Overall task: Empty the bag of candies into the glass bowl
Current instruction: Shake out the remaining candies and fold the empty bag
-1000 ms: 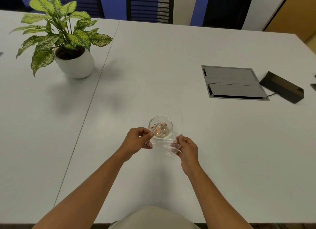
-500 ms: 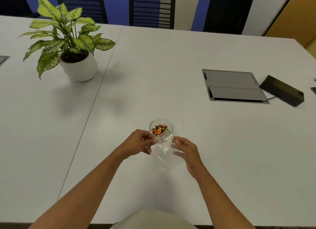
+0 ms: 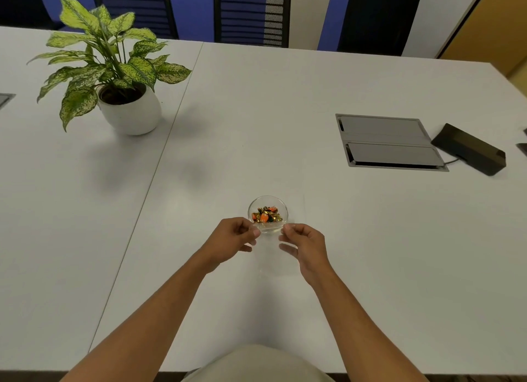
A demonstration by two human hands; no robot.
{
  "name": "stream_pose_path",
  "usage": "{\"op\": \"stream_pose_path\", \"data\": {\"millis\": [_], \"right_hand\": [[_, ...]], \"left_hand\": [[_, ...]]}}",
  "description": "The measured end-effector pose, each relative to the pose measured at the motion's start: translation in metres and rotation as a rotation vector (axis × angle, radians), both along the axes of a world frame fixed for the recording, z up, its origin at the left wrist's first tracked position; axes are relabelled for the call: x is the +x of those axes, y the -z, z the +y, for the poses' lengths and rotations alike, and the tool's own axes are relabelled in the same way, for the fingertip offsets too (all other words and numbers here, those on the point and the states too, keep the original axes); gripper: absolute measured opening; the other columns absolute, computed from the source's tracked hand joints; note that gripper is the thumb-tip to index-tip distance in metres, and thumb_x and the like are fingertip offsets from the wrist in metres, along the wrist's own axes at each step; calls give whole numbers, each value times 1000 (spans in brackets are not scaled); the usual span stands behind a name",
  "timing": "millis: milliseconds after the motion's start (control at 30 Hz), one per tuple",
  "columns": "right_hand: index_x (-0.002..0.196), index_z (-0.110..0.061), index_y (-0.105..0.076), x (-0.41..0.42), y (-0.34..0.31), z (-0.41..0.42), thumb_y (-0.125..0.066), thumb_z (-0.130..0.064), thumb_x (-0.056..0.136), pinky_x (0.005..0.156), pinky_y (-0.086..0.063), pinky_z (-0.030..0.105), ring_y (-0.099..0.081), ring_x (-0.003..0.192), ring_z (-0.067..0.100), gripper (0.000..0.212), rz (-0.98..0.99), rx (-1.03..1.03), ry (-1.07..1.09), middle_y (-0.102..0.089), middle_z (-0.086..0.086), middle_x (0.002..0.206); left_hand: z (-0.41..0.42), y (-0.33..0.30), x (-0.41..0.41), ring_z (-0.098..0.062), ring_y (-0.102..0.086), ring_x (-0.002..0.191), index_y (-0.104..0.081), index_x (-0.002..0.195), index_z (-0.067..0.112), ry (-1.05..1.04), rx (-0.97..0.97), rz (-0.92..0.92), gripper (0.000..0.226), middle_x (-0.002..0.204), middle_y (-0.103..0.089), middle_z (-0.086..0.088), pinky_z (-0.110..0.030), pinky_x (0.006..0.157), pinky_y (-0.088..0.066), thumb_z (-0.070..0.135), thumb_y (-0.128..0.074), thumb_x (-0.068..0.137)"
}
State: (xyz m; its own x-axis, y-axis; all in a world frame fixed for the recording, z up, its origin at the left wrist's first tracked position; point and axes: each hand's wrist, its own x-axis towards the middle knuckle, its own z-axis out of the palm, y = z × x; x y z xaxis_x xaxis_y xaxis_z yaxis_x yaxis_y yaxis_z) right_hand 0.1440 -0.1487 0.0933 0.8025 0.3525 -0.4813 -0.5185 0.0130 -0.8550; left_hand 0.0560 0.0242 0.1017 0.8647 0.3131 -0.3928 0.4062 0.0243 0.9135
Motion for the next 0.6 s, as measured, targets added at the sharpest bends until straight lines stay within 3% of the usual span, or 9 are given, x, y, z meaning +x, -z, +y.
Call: {"op": "stream_pose_path", "data": {"millis": [167, 367, 600], "right_hand": [[88, -4, -70, -5, 1, 2, -67, -8, 88, 72, -59, 36, -69, 81, 21, 6, 102, 25, 40, -71, 10, 84], [91, -3, -70, -7, 0, 4, -66, -9, 88, 74, -59, 37, -69, 82, 21, 7, 147, 48, 39, -71, 11, 88], [89, -5, -69, -9, -1, 5, -65, -9, 89, 71, -58, 36, -69, 81, 22, 5, 154, 54, 24, -70, 11, 88]], "left_hand": [[-4, 8, -7, -24, -71, 86, -70, 88, 6, -163, -122, -23, 13, 81, -68, -8, -48, 84, -60, 19, -70, 87], [-5, 5, -7, -31, -72, 96, -70, 83, 3, -266, -232, -48, 7, 90, -73, -15, -44, 85, -60, 9, -70, 86], [-5, 8, -5, -35, -71, 91, -67, 78, -1, -309, -270, -66, 8, 84, -73, -18, -45, 87, -58, 2, -67, 86]]}}
